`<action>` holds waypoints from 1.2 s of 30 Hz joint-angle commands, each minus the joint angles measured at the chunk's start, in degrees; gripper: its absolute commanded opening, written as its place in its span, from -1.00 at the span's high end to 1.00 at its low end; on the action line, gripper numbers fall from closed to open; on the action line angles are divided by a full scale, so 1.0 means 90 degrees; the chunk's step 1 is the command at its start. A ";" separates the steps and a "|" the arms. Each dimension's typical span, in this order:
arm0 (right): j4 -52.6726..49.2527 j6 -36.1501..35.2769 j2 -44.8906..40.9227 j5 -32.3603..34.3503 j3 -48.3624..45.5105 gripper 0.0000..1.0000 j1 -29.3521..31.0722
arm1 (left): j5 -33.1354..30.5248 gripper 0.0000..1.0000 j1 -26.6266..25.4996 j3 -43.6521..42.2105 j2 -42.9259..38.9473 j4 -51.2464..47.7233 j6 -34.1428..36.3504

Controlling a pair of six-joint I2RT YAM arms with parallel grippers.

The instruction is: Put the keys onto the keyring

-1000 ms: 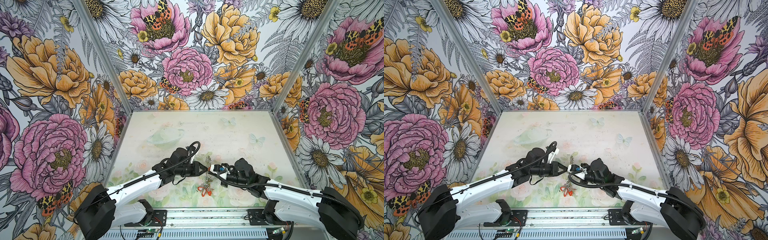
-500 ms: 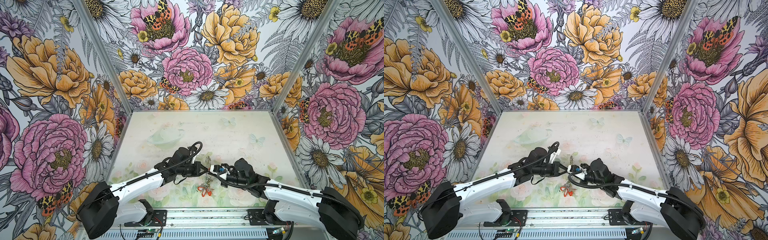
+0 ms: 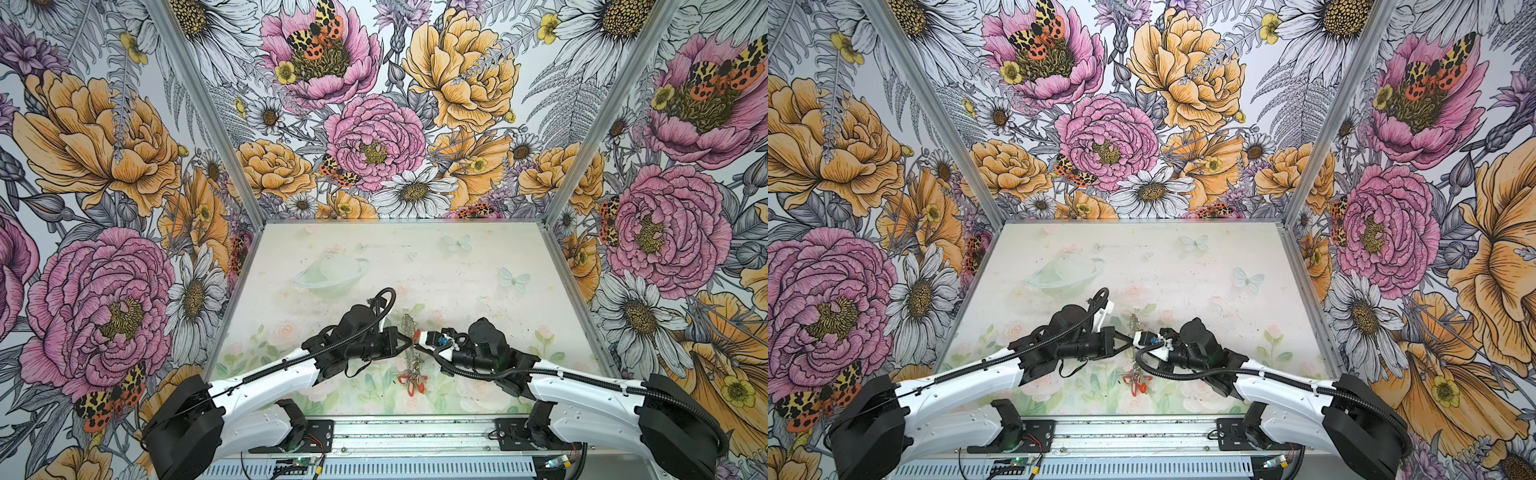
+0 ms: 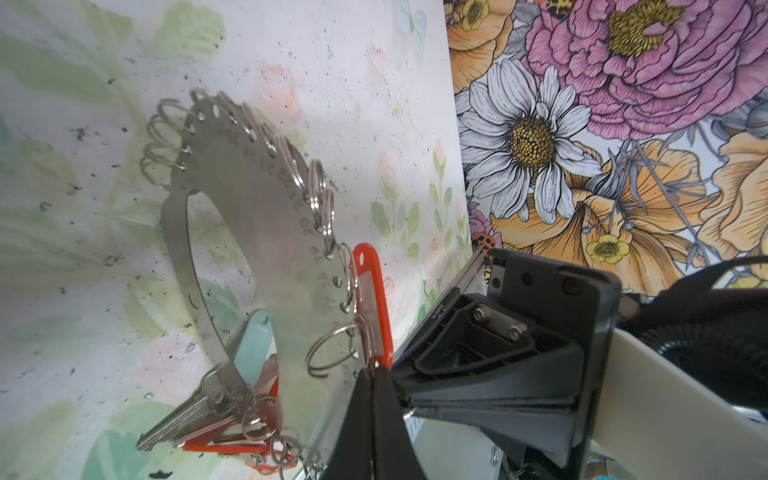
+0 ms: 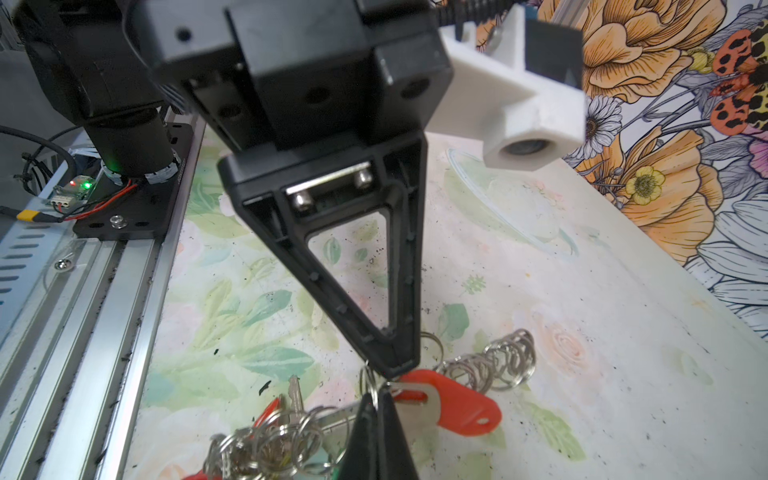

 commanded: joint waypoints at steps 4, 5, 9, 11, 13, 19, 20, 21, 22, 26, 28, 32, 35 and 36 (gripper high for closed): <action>0.0725 0.0278 0.0195 0.0704 0.0163 1.00 -0.0072 | -0.1519 0.99 -0.0368 -0.0669 -0.0682 0.0386 -0.0988; 0.0748 0.0301 0.0257 0.0750 0.0187 1.00 -0.0065 | -0.1603 0.99 -0.0384 -0.0701 -0.0716 0.0420 -0.1023; 0.0835 0.0418 0.0326 0.0971 0.0196 1.00 -0.0063 | -0.1921 0.97 -0.0459 -0.0840 -0.0791 0.0502 -0.1166; 0.0835 0.0453 0.0314 0.1078 0.0194 1.00 -0.0062 | -0.2115 0.97 -0.0489 -0.1009 -0.0882 0.0625 -0.1342; 0.0833 0.0526 0.0332 0.1208 0.0204 1.00 -0.0069 | -0.2381 0.96 -0.0560 -0.1189 -0.1037 0.0707 -0.1560; 0.0889 0.0555 0.0414 0.1407 0.0240 1.00 -0.0072 | -0.2878 0.87 -0.0840 -0.1506 -0.1275 0.0734 -0.1955; 0.0882 0.0543 0.0435 0.1385 0.0268 1.00 -0.0066 | -0.2831 0.85 -0.0841 -0.1529 -0.1212 0.0731 -0.1989; 0.0875 0.0520 0.0455 0.1374 0.0288 1.00 -0.0072 | -0.2786 0.84 -0.0850 -0.1552 -0.1150 0.0730 -0.2019; 0.0857 0.0505 0.0476 0.1336 0.0322 1.00 -0.0072 | -0.2741 0.82 -0.0852 -0.1572 -0.1073 0.0730 -0.2077; 0.0619 0.0294 0.0499 0.1050 0.0439 1.00 -0.0082 | -0.2562 0.70 -0.0860 -0.1593 -0.0785 0.0786 -0.2149; 0.0383 0.0205 0.0484 0.0843 0.0517 1.00 -0.0078 | -0.2466 0.65 -0.0827 -0.1559 -0.0756 0.0868 -0.2004; 0.0025 0.0084 0.0415 0.0505 0.0546 1.00 -0.0082 | -0.2149 0.51 -0.0476 -0.1024 -0.1060 0.0130 -0.0830; -0.0235 0.0015 0.0330 0.0296 0.0550 1.00 -0.0078 | -0.1649 0.42 -0.0013 -0.0527 -0.1195 -0.0591 0.0122; -0.0305 0.0007 0.0305 0.0191 0.0562 1.00 -0.0082 | -0.1442 0.40 0.0118 -0.0462 -0.1193 -0.0622 0.0313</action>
